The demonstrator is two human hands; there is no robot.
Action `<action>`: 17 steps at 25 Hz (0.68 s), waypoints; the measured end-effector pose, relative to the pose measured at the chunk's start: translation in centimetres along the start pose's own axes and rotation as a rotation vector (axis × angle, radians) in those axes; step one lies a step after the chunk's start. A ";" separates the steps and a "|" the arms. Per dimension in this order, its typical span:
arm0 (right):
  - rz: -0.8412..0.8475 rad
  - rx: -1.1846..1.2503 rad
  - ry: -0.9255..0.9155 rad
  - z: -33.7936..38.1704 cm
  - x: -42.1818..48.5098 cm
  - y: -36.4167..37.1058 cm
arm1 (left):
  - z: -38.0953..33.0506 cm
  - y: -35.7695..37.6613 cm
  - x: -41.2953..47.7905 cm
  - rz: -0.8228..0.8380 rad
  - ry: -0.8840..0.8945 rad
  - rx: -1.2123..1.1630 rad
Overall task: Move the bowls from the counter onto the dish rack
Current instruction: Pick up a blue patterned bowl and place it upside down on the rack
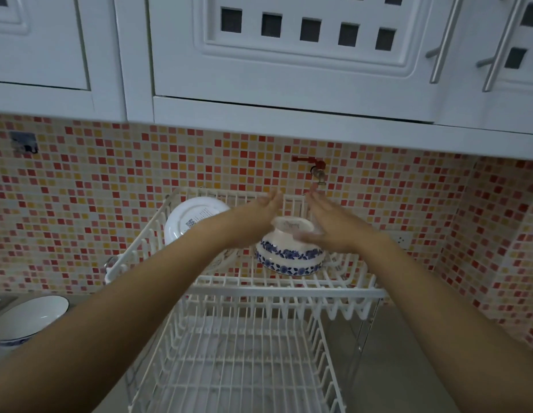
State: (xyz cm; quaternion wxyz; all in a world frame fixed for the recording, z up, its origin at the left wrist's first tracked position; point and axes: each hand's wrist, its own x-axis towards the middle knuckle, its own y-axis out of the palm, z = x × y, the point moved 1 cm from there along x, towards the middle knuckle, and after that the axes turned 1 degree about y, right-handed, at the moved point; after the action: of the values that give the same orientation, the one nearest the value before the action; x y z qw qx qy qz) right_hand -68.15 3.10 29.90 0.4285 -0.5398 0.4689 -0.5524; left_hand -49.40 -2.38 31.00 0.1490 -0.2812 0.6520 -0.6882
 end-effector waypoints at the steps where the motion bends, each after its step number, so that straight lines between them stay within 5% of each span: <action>1: -0.149 0.000 0.016 1.3 -0.5 -0.9 | 0.4 -1.3 -1.3 -0.088 -0.016 -0.027; 4: -0.523 0.040 -0.013 7.7 -2.5 -2.2 | 3.1 -3.6 -6.2 -0.320 -0.068 -0.061; 7: -0.664 0.132 -0.156 16.1 -4.2 -0.6 | 7.1 -3.2 -12.9 -0.468 -0.184 -0.081; 13: -0.615 0.278 -0.333 32.3 -3.9 7.6 | 16.4 2.1 -25.2 -0.442 -0.516 -0.139; 17: -0.387 0.336 -0.336 40.9 -1.0 15.0 | 23.8 7.2 -31.3 -0.360 -0.718 -0.225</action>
State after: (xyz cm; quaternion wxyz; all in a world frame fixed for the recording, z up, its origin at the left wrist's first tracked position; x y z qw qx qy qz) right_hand -27.82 -1.09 14.07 0.4700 -0.6244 0.1823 -0.5966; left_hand -11.82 -4.60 17.72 0.2123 -0.6274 0.5703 -0.4858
